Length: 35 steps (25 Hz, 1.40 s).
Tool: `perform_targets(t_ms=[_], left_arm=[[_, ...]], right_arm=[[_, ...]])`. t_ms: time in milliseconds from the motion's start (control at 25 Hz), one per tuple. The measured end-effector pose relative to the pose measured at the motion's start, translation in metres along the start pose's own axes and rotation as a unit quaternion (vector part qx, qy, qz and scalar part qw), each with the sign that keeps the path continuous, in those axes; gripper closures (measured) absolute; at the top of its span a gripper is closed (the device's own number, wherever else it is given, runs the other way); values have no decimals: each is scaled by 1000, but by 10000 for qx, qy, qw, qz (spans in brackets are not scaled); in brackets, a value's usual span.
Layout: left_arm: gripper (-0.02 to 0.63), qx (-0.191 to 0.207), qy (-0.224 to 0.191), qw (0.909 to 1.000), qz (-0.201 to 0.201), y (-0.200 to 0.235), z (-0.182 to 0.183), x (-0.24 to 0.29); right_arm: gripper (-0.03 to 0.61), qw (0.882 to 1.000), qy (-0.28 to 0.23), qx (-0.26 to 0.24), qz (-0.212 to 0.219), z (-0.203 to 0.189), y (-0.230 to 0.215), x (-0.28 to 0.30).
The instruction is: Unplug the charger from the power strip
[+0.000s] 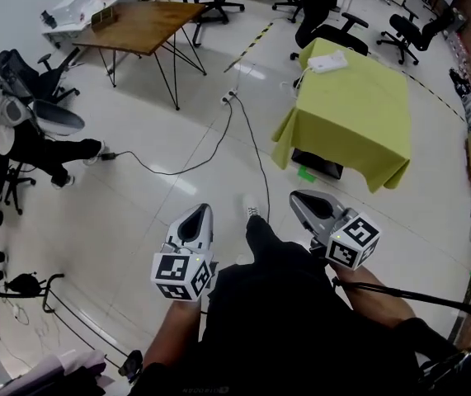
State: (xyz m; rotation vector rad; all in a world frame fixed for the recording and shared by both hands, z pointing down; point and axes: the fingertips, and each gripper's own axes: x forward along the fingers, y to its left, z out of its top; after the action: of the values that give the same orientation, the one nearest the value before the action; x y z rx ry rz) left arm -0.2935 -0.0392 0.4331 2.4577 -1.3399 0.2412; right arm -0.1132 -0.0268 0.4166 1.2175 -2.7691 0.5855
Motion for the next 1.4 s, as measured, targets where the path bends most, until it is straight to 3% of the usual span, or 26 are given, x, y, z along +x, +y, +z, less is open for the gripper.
perform_targets(t_ms=[320,600,1120,1400], left_arm=[[607,245,76,9981,-554,-44,10,43],[607,248,174,9984,-478,-75,16,111],[607,488,310,9929,-1038,-218,21,240],[607,470,512,9896,-1259,-276,14,283]], right_arm=[[577,9984,-296,94,-467,9,-42,-32],[577,9974,-381,161,-590,17,-115,-68],[577,9939,-514,141,-970,33,-257,-172],[577,9917,-541,311,-1128,34,-306,-213]])
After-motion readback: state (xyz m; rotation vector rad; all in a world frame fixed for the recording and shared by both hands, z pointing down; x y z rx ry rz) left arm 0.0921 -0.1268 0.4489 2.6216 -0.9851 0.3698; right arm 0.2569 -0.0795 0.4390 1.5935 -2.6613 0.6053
